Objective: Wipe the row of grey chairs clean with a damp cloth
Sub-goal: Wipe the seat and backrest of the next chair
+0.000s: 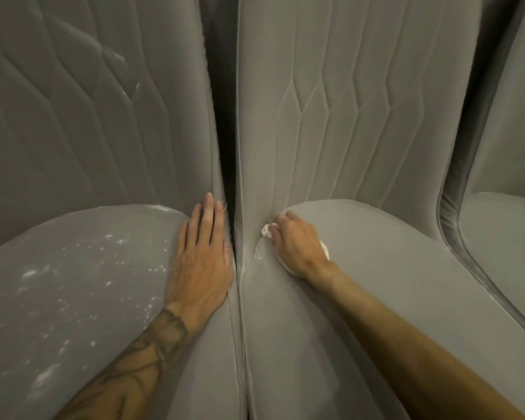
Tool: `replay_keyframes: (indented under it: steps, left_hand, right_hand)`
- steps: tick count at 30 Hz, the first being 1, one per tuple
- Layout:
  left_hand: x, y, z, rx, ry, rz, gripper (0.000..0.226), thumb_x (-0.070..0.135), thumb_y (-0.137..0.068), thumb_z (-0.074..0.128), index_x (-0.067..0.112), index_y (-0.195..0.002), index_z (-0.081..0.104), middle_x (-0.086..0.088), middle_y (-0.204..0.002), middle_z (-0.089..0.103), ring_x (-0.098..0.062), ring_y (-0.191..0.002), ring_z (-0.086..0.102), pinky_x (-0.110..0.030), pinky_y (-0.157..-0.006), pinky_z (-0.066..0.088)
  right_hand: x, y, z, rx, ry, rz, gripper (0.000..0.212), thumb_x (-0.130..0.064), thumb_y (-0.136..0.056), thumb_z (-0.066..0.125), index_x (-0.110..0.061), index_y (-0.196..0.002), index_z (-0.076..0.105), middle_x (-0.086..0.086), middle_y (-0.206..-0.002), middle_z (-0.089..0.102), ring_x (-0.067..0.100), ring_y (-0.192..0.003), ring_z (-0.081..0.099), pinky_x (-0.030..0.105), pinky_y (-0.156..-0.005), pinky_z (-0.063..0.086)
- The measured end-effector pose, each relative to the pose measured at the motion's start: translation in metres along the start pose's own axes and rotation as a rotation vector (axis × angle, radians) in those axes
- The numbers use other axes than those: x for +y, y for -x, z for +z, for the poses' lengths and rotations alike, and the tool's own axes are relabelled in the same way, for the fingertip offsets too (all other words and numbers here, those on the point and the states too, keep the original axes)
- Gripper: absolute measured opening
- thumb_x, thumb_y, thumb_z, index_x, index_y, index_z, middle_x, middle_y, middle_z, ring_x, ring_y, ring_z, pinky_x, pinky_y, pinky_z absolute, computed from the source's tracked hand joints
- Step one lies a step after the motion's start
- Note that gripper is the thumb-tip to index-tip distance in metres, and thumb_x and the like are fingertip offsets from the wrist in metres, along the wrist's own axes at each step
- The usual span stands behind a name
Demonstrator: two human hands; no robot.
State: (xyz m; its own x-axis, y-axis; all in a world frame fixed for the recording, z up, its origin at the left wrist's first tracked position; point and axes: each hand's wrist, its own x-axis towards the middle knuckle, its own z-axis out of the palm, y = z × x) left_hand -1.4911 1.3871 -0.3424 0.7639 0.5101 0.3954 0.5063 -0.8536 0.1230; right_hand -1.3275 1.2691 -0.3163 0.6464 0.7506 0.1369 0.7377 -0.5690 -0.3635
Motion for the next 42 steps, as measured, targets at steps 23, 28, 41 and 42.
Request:
replay_keyframes:
  steps: [23,28,41,42]
  left_hand:
    - [-0.005,0.006,-0.031,-0.117,0.054,0.01,0.061,0.026,-0.11,0.029,0.012,-0.166,0.012,-0.004,-0.175,0.002,-0.023,-0.158,0.02,-0.045,-0.127,0.019]
    - [-0.019,0.029,-0.04,-0.099,0.048,-0.087,0.055,0.031,-0.112,0.029,0.015,-0.164,0.025,-0.002,-0.173,0.018,-0.02,-0.157,0.023,-0.043,-0.126,0.014]
    - [-0.061,0.093,-0.078,-0.131,-0.065,-0.267,0.052,0.037,-0.111,0.031,0.017,-0.159,0.041,-0.003,-0.166,0.036,-0.021,-0.153,0.033,-0.044,-0.125,0.019]
    - [-0.063,0.093,-0.077,-0.137,-0.071,-0.261,0.052,0.037,-0.112,0.031,0.018,-0.159,0.04,-0.003,-0.167,0.035,-0.02,-0.153,0.032,-0.043,-0.125,0.019]
  right_hand:
    - [-0.023,0.051,-0.011,0.016,-0.097,-0.088,0.023,-0.019,-0.106,0.039,-0.004,-0.112,0.056,0.018,-0.115,0.058,0.039,-0.101,0.057,0.043,-0.086,0.039]
    - [-0.073,0.1,0.025,0.014,-0.052,-0.291,0.027,-0.018,-0.105,0.036,-0.009,-0.125,0.052,0.014,-0.117,0.061,0.036,-0.101,0.062,0.044,-0.085,0.046]
    - [-0.057,0.079,0.017,0.039,0.005,-0.189,0.025,-0.01,-0.104,0.036,-0.005,-0.126,0.047,0.017,-0.125,0.056,0.038,-0.111,0.058,0.044,-0.089,0.042]
    - [-0.077,0.091,0.027,0.036,-0.034,-0.268,0.025,-0.01,-0.104,0.038,-0.005,-0.126,0.048,0.017,-0.124,0.057,0.039,-0.109,0.059,0.045,-0.088,0.043]
